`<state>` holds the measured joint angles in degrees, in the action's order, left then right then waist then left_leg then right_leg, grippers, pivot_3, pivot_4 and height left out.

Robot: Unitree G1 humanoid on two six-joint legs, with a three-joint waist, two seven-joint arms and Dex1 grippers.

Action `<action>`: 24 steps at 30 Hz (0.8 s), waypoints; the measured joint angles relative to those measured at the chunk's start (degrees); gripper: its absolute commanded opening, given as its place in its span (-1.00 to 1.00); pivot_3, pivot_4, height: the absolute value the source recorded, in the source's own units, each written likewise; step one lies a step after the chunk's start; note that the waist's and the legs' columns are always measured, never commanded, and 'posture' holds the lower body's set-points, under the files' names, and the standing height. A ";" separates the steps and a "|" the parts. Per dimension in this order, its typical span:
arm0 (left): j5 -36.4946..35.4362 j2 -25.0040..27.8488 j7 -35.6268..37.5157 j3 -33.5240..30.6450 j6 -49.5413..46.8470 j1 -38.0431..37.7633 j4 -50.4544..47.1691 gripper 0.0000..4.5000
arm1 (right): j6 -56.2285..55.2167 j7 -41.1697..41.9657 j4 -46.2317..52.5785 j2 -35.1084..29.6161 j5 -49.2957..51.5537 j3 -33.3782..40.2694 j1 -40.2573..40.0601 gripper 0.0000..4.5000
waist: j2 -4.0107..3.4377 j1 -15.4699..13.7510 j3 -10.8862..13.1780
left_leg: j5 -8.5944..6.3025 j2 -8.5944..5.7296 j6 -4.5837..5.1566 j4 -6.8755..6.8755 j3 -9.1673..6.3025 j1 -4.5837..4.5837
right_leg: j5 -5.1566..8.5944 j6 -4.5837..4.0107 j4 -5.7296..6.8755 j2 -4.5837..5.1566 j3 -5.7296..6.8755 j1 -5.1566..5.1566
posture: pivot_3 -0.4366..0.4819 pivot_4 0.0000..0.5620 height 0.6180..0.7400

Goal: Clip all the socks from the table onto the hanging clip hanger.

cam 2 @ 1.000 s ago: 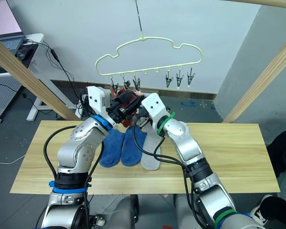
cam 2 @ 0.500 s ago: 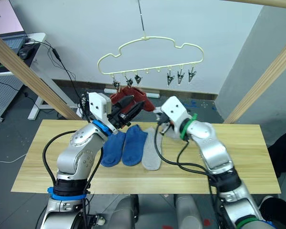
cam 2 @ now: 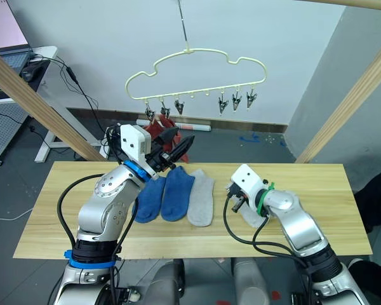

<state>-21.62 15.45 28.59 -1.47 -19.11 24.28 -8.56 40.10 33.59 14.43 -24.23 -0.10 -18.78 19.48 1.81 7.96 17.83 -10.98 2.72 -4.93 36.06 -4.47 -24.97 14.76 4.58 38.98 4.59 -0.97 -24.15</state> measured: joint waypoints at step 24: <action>9.15 -6.41 -7.26 1.36 10.14 3.01 5.44 0.28 | -11.97 -0.13 8.30 0.66 3.18 4.85 -7.22 0.88 | 0.01 0.03 0.00 | 0.01 0.00 0.00 0.03 -0.01 0.01 | 0.13 0.23 0.00 0.00 0.00 0.03 | -0.62 0.05 0.16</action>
<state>-12.47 9.05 21.33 -0.11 -8.96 27.28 -3.12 28.13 33.47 22.74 -23.56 3.08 -13.93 12.26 1.81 7.99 17.83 -10.98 2.71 -4.93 36.10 -4.47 -24.96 14.89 4.81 38.99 4.59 -0.97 -24.13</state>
